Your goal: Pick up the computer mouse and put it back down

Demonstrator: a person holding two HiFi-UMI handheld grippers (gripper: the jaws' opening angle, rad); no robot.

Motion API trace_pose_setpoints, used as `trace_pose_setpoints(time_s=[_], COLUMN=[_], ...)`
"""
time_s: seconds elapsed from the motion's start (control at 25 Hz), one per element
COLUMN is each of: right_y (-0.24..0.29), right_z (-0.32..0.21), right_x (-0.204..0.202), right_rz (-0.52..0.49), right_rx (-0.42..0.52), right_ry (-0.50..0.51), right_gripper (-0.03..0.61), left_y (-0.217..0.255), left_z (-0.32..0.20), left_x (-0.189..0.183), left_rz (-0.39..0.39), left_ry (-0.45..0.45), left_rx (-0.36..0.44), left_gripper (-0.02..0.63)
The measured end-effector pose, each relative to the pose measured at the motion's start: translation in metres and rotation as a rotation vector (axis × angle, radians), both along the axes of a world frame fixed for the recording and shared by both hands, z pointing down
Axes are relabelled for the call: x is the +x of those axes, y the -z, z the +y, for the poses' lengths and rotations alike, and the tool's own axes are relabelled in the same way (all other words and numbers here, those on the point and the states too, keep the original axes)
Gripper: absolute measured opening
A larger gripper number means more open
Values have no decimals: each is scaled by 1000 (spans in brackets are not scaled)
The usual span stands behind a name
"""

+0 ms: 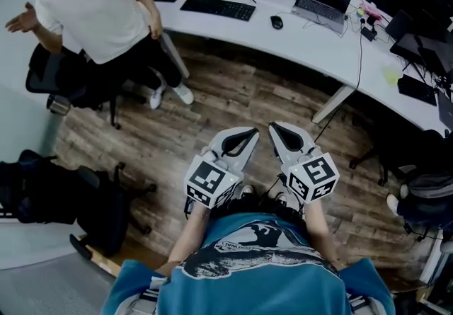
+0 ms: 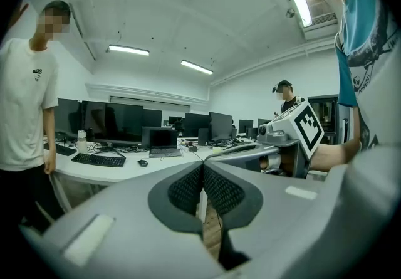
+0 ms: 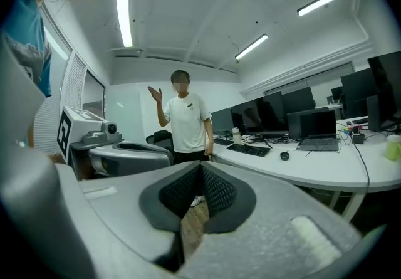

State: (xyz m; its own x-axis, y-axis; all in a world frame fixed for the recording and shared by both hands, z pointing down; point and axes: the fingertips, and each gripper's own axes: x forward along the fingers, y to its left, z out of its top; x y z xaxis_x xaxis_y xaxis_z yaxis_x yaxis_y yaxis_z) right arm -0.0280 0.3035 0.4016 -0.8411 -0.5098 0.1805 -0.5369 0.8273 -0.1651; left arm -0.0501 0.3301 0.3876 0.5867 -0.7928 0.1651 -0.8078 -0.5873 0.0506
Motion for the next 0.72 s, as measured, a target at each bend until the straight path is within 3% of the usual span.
trace_pose_setpoints(time_s=[0.28,0.72], right_y=[-12,-20], right_z=[7,-25], right_x=[-7,-2], right_rz=[27,36], right_rx=[-10,-27], right_ry=[-43,-67], right_gripper=[2,2], left_y=[-10,-17], left_z=[-4,-35], left_x=[-22,-20], left_rz=[25,54], left_ry=[-21,-39], left_rx=[-7,-25], left_gripper=[14,14])
